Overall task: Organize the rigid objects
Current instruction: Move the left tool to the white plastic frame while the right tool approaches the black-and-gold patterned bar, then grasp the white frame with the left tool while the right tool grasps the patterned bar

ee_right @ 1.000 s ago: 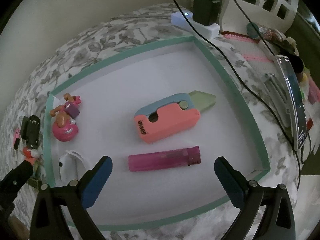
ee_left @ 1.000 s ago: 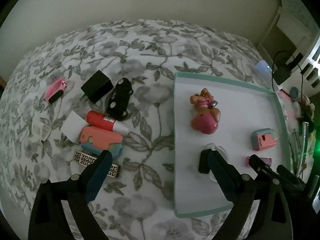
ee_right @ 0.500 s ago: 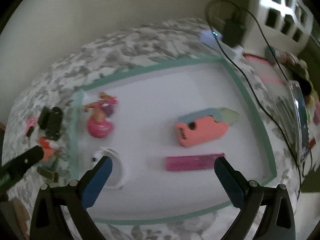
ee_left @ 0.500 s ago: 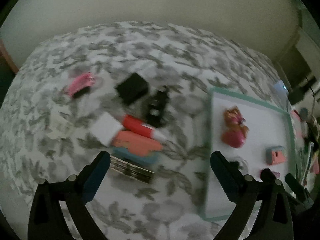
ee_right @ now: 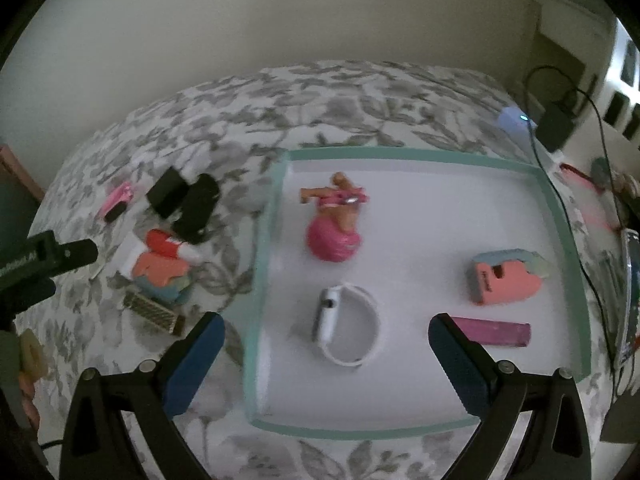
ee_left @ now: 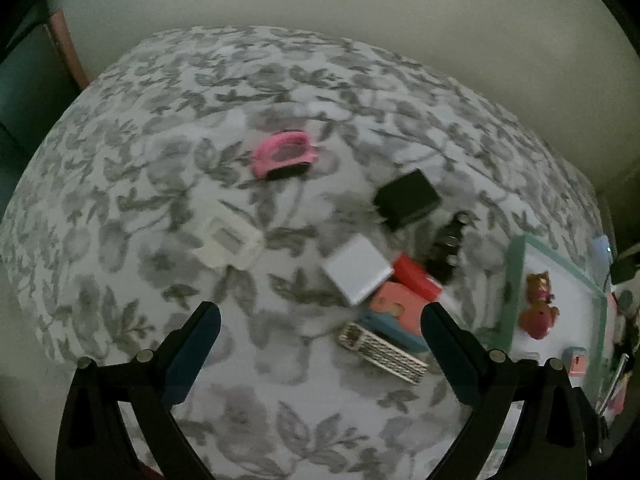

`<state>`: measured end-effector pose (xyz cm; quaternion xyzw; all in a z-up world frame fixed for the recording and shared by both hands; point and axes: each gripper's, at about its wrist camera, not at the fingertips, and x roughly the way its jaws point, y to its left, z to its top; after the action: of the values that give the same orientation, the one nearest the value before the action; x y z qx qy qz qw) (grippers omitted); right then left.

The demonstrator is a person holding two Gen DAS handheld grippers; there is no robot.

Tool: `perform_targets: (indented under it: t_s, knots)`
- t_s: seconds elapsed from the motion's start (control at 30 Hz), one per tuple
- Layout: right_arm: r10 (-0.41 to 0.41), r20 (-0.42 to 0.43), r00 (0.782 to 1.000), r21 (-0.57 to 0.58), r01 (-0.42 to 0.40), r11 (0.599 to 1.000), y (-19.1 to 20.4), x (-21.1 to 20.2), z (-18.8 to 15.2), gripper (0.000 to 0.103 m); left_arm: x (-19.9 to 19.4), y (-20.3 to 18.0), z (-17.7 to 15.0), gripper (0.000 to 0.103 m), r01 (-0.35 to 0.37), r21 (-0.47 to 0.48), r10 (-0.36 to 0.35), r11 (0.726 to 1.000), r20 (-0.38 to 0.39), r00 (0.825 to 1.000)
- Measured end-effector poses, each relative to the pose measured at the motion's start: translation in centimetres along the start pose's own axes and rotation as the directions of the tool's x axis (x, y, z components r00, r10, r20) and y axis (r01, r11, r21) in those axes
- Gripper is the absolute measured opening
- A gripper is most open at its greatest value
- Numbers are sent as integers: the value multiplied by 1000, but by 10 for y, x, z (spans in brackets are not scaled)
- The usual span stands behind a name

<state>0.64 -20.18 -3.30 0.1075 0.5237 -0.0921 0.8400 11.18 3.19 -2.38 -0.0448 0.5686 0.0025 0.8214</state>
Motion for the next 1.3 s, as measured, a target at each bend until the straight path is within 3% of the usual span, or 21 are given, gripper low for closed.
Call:
perform_targets:
  t_s: [0.17, 0.53, 0.7, 1.0, 1.1, 1.3]
  knots:
    - [18, 0, 1000, -34, -18, 999, 19, 2, -1, 103, -2, 19, 3, 100, -24, -15, 24, 1000, 3, 1000]
    - [121, -24, 992, -51, -122, 991, 69, 12, 5, 103, 4, 52, 12, 100, -6, -68, 5, 998, -16, 1000]
    - [122, -42, 992, -75, -125, 989, 94, 21, 6, 103, 12, 67, 18, 100, -1, -95, -2, 996, -31, 1000]
    - [143, -145, 979, 38, -138, 990, 119, 60, 1, 103, 34, 102, 35, 100, -16, -118, 12, 993, -38, 999]
    - [165, -173, 971, 98, -149, 984, 126, 72, 0, 103, 41, 107, 42, 100, 0, -105, -3, 994, -27, 1000]
    - [103, -182, 978, 120, -81, 989, 141, 86, -3, 103, 53, 94, 49, 100, 36, 9, -36, 999, -28, 999]
